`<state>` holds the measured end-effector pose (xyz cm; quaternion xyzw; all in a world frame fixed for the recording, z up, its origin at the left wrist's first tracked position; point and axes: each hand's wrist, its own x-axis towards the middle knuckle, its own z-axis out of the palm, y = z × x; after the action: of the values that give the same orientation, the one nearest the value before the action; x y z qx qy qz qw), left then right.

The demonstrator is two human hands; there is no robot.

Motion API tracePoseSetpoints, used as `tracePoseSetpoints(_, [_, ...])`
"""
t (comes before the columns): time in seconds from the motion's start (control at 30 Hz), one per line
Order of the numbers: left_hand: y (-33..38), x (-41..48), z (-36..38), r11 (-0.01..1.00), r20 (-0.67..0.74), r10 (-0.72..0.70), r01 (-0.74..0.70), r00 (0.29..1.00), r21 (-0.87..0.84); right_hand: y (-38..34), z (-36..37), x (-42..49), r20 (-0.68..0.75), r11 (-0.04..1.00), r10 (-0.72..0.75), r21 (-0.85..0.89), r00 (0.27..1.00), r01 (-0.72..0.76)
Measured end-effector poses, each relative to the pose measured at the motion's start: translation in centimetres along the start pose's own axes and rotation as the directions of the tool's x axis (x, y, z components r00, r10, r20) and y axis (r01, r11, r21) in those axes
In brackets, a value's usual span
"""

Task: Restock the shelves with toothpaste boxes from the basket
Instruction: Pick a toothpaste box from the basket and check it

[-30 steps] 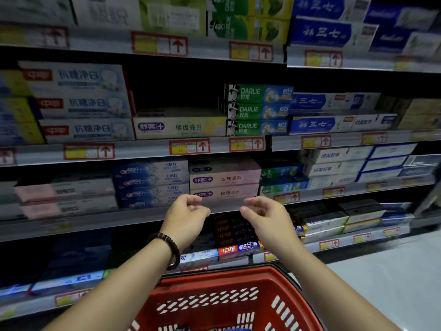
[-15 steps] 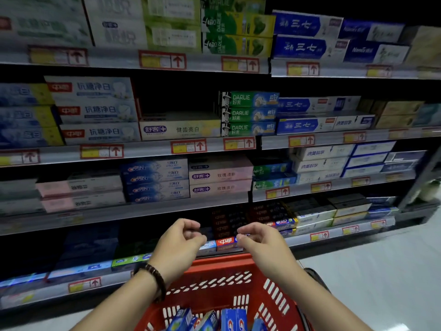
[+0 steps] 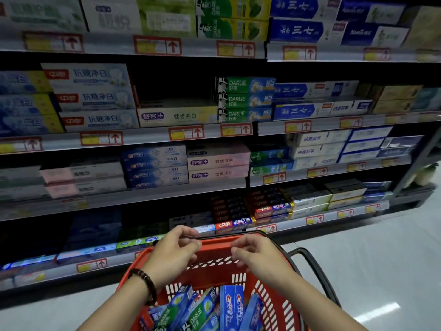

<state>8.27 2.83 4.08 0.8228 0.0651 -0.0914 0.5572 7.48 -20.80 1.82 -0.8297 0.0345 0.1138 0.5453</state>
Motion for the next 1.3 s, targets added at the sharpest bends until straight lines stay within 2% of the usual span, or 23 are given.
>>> tracePoseSetpoints(0.27, [-0.8, 0.0, 0.2, 0.998, 0.067, -0.012, 0.008, 0.998, 0.068, 0.4, 0.5, -0.3, 0.039, 0.997, 0.047, 0.055, 0.998, -0.049])
tracePoseSetpoints(0.63, [-2.5, -0.5, 0.9, 0.973, 0.227, -0.101, 0.048, 0.969, 0.225, 2.1, 1.6, -0.3, 0.134, 0.982, 0.154, -0.135, 0.979, -0.135])
tracePoseSetpoints(0.83, [-2.8, -1.0, 0.2, 0.947, 0.291, -0.107, 0.008, 0.951, 0.322, 1.3, 1.8, -0.7, 0.167, 0.979, 0.166, -0.143, 0.972, -0.142])
tracePoseSetpoints(1.07, [-3.2, -0.9, -0.3, 0.923, 0.296, -0.134, 0.011, 0.946, 0.384, 0.4, 2.8, -0.8, 0.235, 0.976, 0.160, -0.183, 0.959, -0.118])
tracePoseSetpoints(1.3, [-4.9, -0.3, -1.0, 0.882, 0.225, -0.116, -0.004, 0.967, 0.470, 0.0, 5.8, -0.2, 0.289, 0.971, 0.133, -0.228, 0.948, -0.066])
